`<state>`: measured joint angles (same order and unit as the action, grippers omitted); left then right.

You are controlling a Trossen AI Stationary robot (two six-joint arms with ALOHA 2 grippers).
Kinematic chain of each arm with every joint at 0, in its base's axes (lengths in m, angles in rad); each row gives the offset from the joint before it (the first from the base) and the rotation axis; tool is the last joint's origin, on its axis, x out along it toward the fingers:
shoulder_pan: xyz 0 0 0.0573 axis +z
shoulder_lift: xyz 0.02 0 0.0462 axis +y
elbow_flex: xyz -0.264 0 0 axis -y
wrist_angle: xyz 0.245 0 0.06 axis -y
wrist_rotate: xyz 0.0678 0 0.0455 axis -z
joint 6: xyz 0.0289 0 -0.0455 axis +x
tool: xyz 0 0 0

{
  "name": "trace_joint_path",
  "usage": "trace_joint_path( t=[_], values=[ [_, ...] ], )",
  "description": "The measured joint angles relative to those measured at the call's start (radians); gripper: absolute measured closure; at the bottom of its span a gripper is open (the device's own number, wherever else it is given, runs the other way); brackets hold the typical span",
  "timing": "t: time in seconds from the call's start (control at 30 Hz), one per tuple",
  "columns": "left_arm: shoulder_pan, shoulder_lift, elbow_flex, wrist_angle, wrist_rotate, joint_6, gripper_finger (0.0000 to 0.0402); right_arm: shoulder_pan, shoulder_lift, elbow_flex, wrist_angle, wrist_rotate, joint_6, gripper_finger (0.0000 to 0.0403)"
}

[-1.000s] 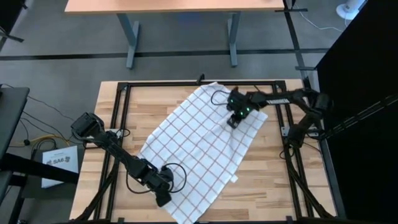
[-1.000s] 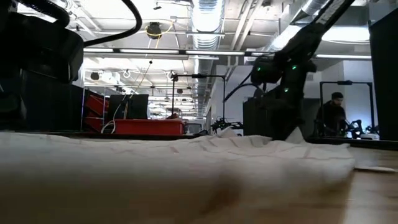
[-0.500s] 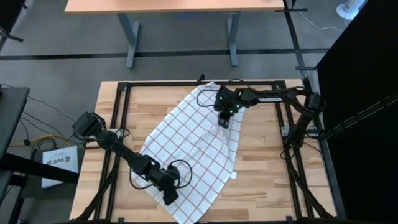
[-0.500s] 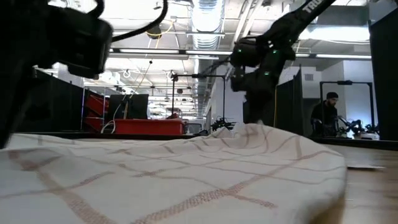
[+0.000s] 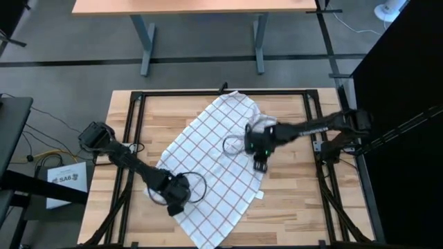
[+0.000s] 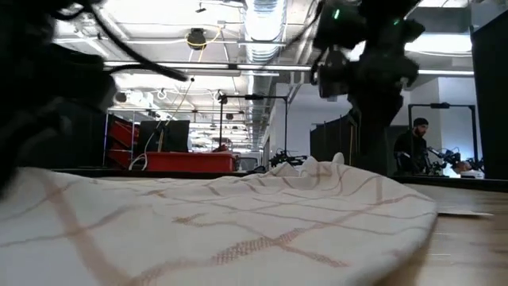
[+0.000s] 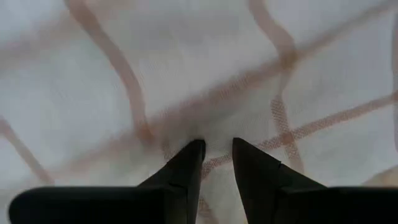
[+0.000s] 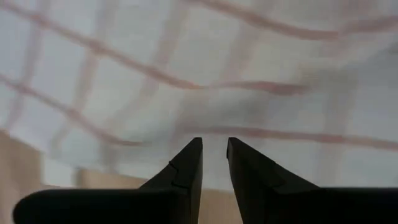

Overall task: Roll towel
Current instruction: Roll the towel

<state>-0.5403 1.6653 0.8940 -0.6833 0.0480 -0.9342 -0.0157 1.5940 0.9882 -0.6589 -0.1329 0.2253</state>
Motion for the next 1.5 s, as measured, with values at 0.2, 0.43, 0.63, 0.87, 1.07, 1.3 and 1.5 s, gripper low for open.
trace_joint_path(
  t=[0.2,0.43,0.63,0.87,1.07,1.3,1.5],
  values=[
    [0.151,0.001,0.008,-0.005,-0.002,0.301,0.0325,0.159,0.019,-0.003,0.164,0.002,0.19,0.0338],
    [0.219,-0.079,0.151,-0.176,0.355,0.442,0.0325,0.225,0.098,-0.002,0.187,0.003,0.325,0.0338],
    [0.222,-0.217,0.282,-0.312,0.065,0.608,0.0325,0.274,0.206,-0.002,0.344,0.004,0.422,0.0338],
    [0.519,-0.119,0.278,-0.187,-0.126,0.921,0.0325,0.285,0.243,0.027,0.416,0.024,0.455,0.0338],
    [0.743,0.006,0.278,0.101,-0.167,1.16,0.0325,0.273,0.236,0.046,0.411,0.042,0.448,0.0338],
    [0.907,0.185,0.279,0.164,-0.045,1.257,0.0325,0.285,0.241,0.046,0.415,0.079,0.429,0.0338],
    [0.922,0.247,0.282,0.166,-0.03,1.296,0.0325,0.284,0.244,0.006,0.409,0.083,0.419,0.0338]
  ],
)
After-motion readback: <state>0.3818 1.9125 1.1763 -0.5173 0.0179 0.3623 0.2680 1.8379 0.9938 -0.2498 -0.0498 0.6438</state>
